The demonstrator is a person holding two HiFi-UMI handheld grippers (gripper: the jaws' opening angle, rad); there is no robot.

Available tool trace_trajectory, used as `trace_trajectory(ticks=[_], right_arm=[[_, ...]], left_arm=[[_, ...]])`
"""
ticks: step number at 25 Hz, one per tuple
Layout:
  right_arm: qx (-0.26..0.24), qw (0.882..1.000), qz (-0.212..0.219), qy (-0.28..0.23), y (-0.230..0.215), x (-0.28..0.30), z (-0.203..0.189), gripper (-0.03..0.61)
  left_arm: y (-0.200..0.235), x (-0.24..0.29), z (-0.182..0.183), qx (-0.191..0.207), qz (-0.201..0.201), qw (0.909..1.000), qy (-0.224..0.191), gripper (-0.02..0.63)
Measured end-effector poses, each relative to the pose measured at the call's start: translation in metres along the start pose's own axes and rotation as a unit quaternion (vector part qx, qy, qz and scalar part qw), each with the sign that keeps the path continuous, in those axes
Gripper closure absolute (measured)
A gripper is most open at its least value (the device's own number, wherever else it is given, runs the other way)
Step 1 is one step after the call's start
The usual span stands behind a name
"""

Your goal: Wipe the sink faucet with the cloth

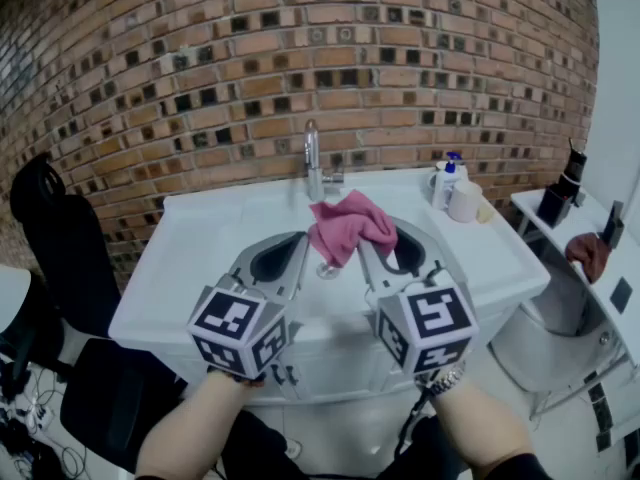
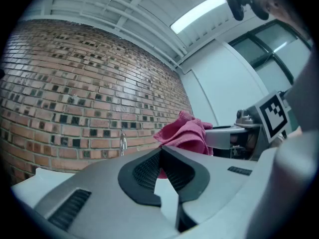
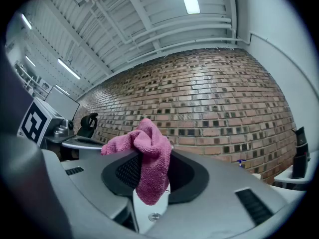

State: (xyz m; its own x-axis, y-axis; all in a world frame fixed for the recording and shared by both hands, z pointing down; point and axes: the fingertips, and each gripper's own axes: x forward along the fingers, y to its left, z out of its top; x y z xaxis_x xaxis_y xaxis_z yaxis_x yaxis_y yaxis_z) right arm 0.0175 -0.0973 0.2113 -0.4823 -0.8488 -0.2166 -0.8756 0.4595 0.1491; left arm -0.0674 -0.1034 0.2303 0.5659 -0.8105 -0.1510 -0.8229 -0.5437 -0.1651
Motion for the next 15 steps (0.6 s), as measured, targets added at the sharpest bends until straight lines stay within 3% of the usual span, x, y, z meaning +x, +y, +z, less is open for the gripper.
trace_trajectory(ticks=[15], right_arm=[[0.006, 1.0, 0.014, -0.01, -0.024, 0.07, -0.006, 0.451]], left_arm=[[0.042, 0.046, -0.003, 0.005, 0.017, 0.9998, -0.002, 0.611]])
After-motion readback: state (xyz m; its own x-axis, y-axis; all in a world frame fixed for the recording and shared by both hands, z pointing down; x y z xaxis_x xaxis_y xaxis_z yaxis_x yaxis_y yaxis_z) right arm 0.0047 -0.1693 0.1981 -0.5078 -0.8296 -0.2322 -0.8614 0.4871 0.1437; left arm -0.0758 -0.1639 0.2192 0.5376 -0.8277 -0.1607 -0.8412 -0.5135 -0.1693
